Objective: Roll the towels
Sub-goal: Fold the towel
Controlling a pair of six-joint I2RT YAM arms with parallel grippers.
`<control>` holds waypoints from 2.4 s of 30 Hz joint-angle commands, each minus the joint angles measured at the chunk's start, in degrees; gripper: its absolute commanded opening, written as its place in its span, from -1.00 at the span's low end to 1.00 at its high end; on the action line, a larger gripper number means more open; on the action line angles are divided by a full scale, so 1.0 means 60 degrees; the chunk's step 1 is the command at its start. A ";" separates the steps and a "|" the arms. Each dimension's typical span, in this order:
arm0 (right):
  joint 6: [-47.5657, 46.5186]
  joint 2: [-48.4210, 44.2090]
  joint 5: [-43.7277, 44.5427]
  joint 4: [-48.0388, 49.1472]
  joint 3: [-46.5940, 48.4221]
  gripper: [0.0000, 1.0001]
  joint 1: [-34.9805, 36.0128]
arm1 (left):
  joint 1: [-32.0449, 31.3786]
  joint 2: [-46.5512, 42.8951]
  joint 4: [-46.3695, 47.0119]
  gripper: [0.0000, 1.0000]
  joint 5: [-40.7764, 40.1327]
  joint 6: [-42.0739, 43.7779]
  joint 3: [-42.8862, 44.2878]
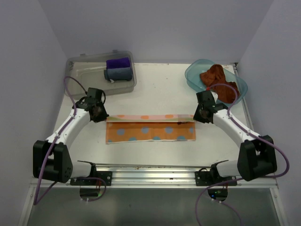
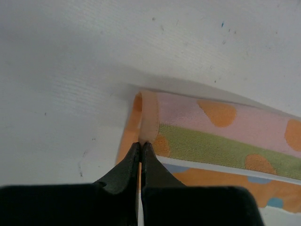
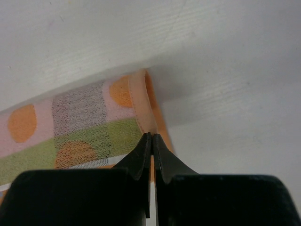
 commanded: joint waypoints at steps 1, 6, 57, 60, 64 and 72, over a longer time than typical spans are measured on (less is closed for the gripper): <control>0.0303 -0.1173 -0.0333 -0.0234 -0.0990 -1.00 -0.0006 | 0.0056 -0.1160 -0.0176 -1.00 0.0218 0.0192 -0.0913; 0.0596 -0.2813 -0.0494 -0.0805 -0.1755 -1.00 -0.0006 | 0.0056 -0.2523 -0.0573 -1.00 0.0467 -0.0085 -0.1604; -0.0137 -0.1801 -0.0156 -0.0601 -0.0669 -1.00 0.0185 | 0.0173 -0.2363 -0.1085 -1.00 0.0804 -0.0130 -0.0781; 0.0157 -0.2346 -0.0304 -0.0733 -0.1505 -1.00 0.0199 | 0.0159 -0.2759 -0.1116 -1.00 0.0935 -0.0378 -0.1498; 0.0260 -0.2859 -0.0260 -0.1012 -0.2018 -1.00 0.0185 | 0.0173 -0.2994 -0.0970 -1.00 0.1067 -0.0628 -0.2102; 0.0245 -0.2948 -0.0216 -0.1231 -0.1727 -1.00 0.0185 | 0.0173 -0.3096 -0.1203 -1.00 0.1112 -0.0657 -0.1810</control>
